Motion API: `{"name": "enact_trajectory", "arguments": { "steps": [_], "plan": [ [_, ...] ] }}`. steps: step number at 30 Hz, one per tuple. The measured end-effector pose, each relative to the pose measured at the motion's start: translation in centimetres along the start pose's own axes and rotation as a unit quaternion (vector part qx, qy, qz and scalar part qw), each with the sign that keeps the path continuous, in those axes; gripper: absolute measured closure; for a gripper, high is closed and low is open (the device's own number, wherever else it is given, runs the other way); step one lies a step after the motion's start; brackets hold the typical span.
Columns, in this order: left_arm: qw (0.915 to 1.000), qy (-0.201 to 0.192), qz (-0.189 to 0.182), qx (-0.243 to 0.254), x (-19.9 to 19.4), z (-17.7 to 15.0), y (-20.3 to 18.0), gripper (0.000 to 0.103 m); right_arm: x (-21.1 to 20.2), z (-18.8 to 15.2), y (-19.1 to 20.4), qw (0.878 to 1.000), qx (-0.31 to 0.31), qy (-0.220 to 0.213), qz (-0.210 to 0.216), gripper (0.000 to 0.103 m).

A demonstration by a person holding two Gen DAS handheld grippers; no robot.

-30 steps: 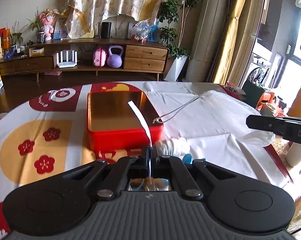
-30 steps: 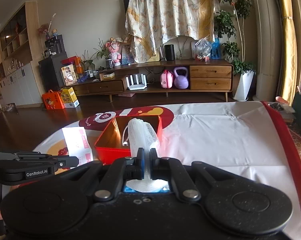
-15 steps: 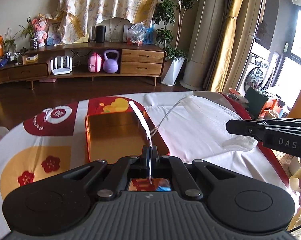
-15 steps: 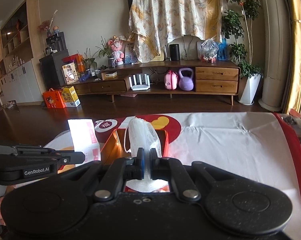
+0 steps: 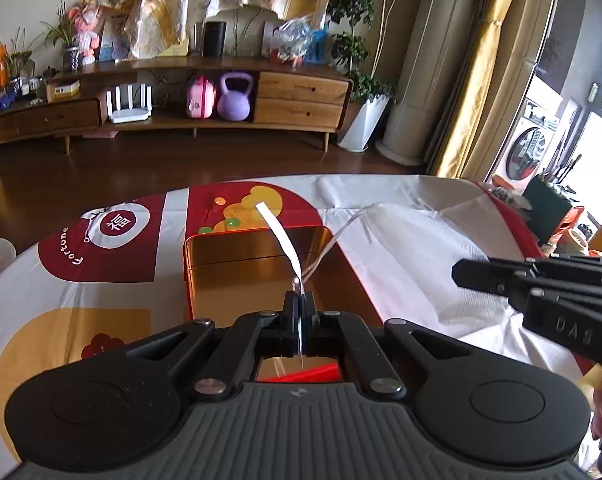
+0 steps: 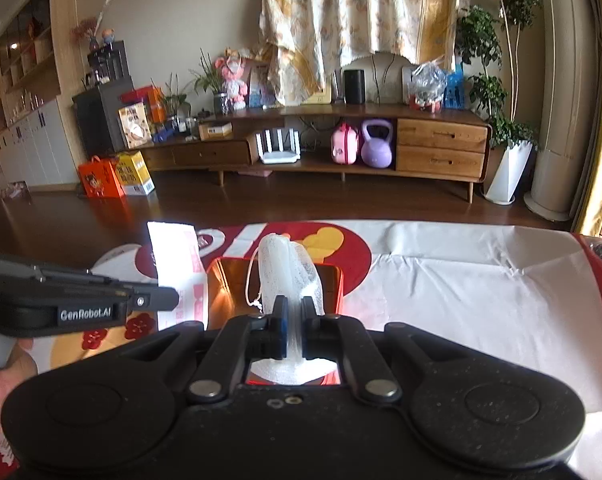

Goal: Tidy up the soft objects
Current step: 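Lift the mesh bag with both grippers and carry it over the red tin, then lower the mesh bag into the tin and open both grippers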

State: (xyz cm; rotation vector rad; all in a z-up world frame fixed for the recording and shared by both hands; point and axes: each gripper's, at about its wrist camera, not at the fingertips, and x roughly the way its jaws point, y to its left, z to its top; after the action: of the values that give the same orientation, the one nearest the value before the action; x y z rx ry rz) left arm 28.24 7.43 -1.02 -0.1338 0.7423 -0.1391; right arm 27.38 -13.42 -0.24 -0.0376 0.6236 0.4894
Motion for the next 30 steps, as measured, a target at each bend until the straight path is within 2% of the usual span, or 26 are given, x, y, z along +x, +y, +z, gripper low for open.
{"name": "enact_trajectory", "arguments": {
  "steps": [7,20,30],
  "plan": [
    [0.9995,0.03,-0.01,-0.005,4.2,0.9,1.3,0.102,4.2,-0.1,-0.1,1.0,0.006,0.029,-0.011,0.097],
    [0.9959,0.09,-0.004,-0.005,11.2,0.7,2.8,0.102,10.1,-1.9,1.2,0.997,-0.014,0.079,-0.012,0.096],
    [0.994,0.106,-0.013,-0.025,13.4,0.3,3.7,0.101,11.9,-2.8,1.8,0.994,-0.039,0.102,-0.012,0.09]
  ]
}}
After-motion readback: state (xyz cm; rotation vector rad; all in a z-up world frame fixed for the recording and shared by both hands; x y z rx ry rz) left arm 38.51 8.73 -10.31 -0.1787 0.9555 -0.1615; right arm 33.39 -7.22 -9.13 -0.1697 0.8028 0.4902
